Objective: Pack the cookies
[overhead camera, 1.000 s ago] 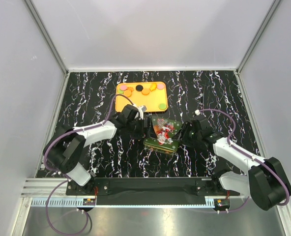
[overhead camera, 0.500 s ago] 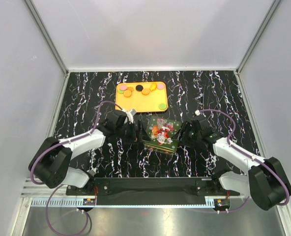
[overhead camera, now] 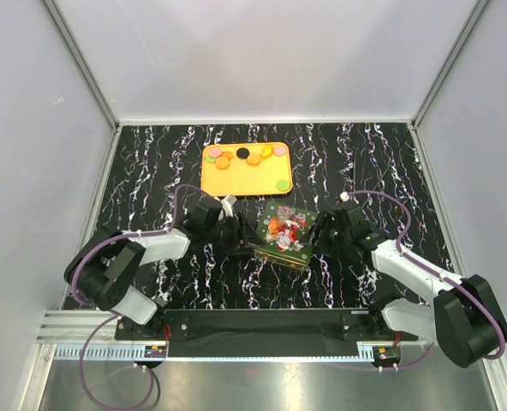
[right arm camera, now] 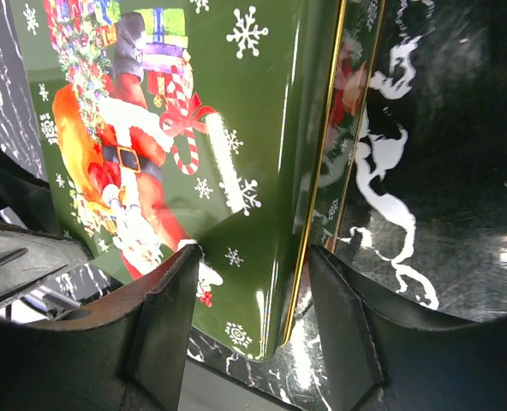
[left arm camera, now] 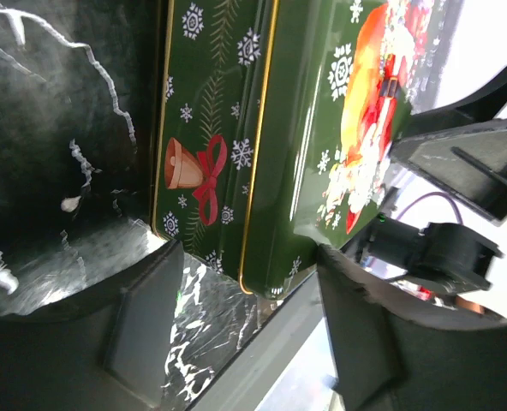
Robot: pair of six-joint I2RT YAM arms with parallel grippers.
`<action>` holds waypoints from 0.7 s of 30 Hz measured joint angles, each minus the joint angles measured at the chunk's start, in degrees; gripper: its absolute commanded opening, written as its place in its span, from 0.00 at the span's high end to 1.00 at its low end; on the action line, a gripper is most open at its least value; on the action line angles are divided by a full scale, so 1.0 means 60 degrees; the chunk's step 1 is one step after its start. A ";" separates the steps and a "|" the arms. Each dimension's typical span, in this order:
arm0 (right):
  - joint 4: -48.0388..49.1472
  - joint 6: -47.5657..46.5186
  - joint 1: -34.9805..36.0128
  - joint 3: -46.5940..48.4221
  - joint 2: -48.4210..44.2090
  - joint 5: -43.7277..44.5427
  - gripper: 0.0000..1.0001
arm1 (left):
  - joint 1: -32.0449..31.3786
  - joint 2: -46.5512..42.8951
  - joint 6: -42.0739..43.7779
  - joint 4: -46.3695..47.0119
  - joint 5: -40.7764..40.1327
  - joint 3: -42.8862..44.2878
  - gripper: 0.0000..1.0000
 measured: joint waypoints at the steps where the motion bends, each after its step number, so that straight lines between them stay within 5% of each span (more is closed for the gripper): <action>1: 0.0004 -0.0004 0.0000 0.0004 0.0004 -0.0007 0.39 | 0.0018 0.0091 -0.0087 0.0164 0.0084 -0.0011 0.41; 6: 0.0000 -0.0069 -0.0004 0.0033 0.0062 0.0084 0.40 | 0.0047 0.0321 -0.0313 0.0674 0.0204 -0.0069 0.55; 14: 0.0120 -0.0182 0.0004 0.0288 0.0441 0.0386 0.42 | 0.0127 0.0630 -0.0630 0.1322 0.0335 -0.0146 0.94; 21: 0.0357 -0.0182 0.0029 0.0302 0.0517 0.0652 0.45 | 0.0135 0.0692 -0.0750 0.1432 0.0328 -0.0153 1.00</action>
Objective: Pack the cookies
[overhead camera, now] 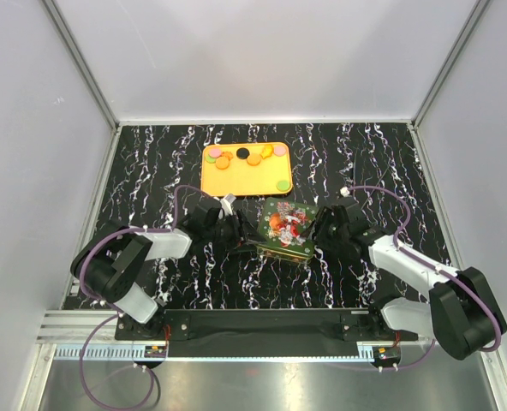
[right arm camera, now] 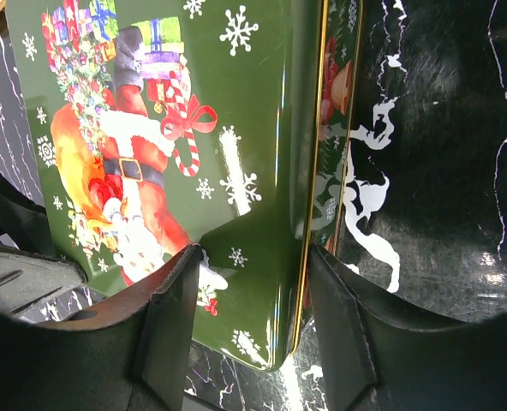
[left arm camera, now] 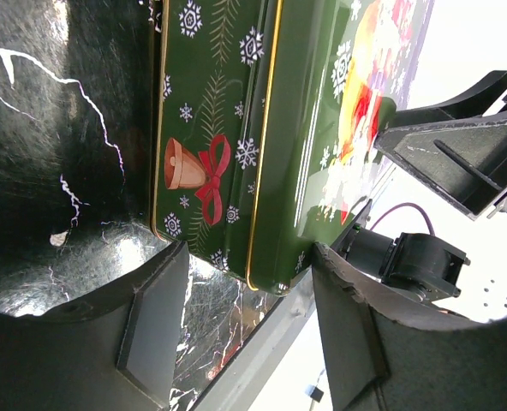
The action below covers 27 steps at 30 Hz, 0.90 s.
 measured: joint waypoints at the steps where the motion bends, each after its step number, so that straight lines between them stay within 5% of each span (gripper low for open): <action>1: 0.0004 0.0007 0.0007 -0.0004 -0.0004 0.0036 0.45 | 0.0000 0.0000 0.0000 -0.0004 0.0000 0.0000 1.00; 9: 0.0007 0.0058 0.0084 -0.0102 -0.0200 0.0208 0.46 | -0.0018 -0.0153 0.0386 -0.0656 -0.0138 0.0248 1.00; 12: -0.0004 0.0113 0.0146 -0.0117 -0.0240 0.0193 0.45 | -0.0062 -0.0404 0.1002 -0.1694 -0.0412 0.0656 0.71; 13: -0.0007 0.0131 0.0189 -0.0117 -0.0248 0.0189 0.45 | -0.0091 -0.0517 0.1286 -0.2098 -0.0576 0.0827 0.68; 27: -0.0036 0.0299 0.0517 -0.0058 -0.0044 -0.0368 0.40 | -0.0401 -0.1989 0.4135 -0.6619 -0.3016 0.2623 0.89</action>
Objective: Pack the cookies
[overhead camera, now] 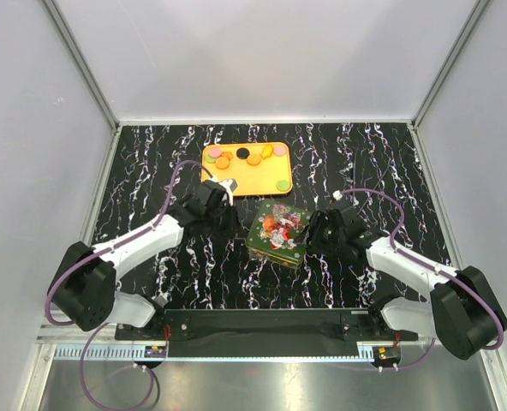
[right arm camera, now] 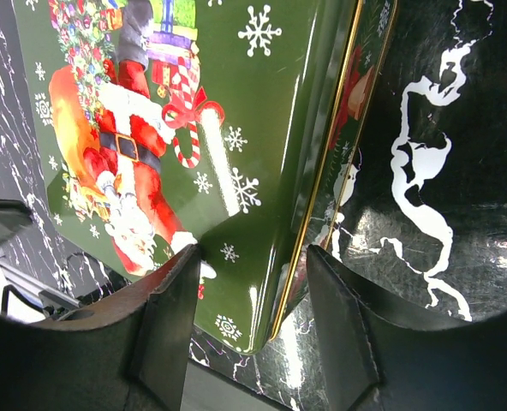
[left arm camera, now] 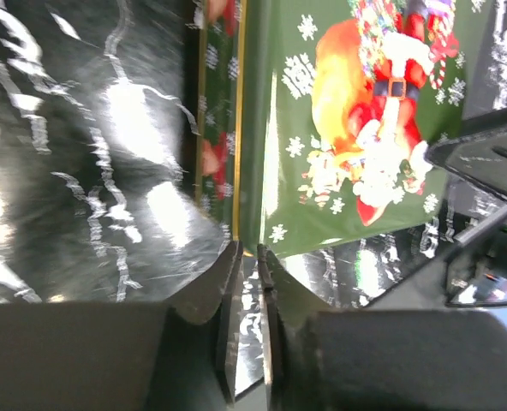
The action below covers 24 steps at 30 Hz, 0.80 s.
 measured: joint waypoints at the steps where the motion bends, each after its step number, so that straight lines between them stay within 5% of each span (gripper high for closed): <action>1: -0.0004 -0.0004 0.0000 0.0004 0.0004 0.0000 0.40 | -0.0007 -0.0040 0.0142 -0.0240 -0.0182 0.0135 0.92; 6: -0.0073 -0.0004 0.0000 0.0036 0.0004 0.0000 0.40 | -0.0087 -0.0215 0.0656 -0.0758 -0.0430 0.0554 1.00; 10: -0.0076 -0.0004 0.0000 0.0036 0.0004 -0.0004 0.40 | -0.0113 -0.0280 0.0623 0.0036 0.0710 0.0448 1.00; 15: -0.0076 -0.0004 0.0000 0.0036 0.0004 -0.0011 0.40 | -0.0109 0.0193 -0.0495 0.3260 0.2852 -0.0361 1.00; 24: -0.0138 -0.0029 0.0000 0.0036 0.0004 -0.0018 0.40 | 0.0302 0.3381 -0.3191 0.8765 0.5162 -0.1770 1.00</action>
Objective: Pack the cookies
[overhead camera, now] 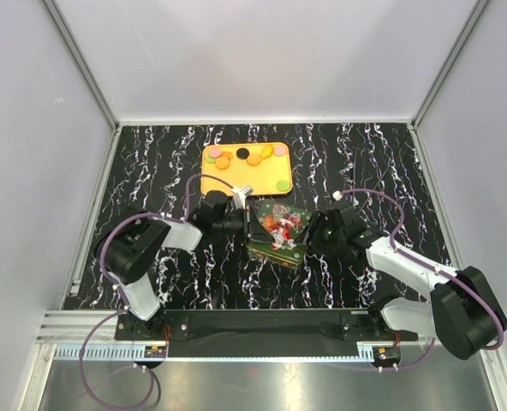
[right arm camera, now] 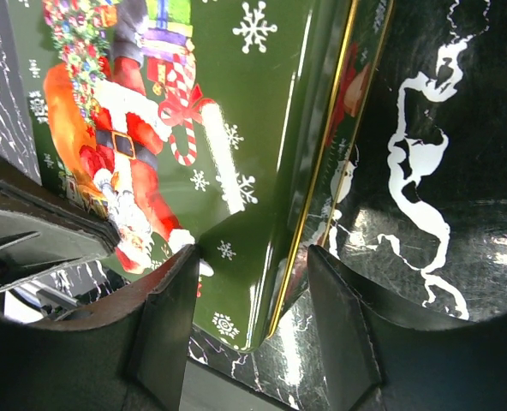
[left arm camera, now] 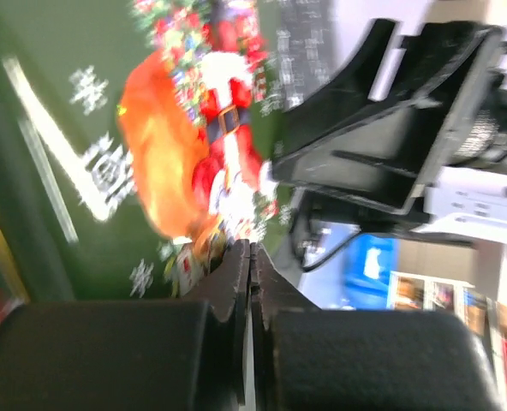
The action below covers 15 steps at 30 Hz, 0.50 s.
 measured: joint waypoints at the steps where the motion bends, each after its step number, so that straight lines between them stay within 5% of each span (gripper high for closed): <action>1: -0.0004 0.0000 0.0000 0.0000 -0.0004 0.0000 0.40 | 0.0040 0.0237 -0.0284 0.0623 0.0226 -0.0055 1.00; 5: -0.0033 -0.0007 0.0000 0.0000 -0.0051 0.0007 0.40 | 0.0007 0.0678 -0.1064 0.2266 0.0692 -0.0484 1.00; 11: -0.0186 -0.0040 -0.0004 0.0007 -0.0102 0.0062 0.34 | 0.0004 0.0342 -0.0721 0.1606 0.0597 -0.0510 1.00; 15: -0.0616 -0.0324 -0.0488 0.0135 -0.0160 -0.0073 0.30 | 0.0004 -0.0182 -0.0066 0.0441 0.0277 -0.0393 0.80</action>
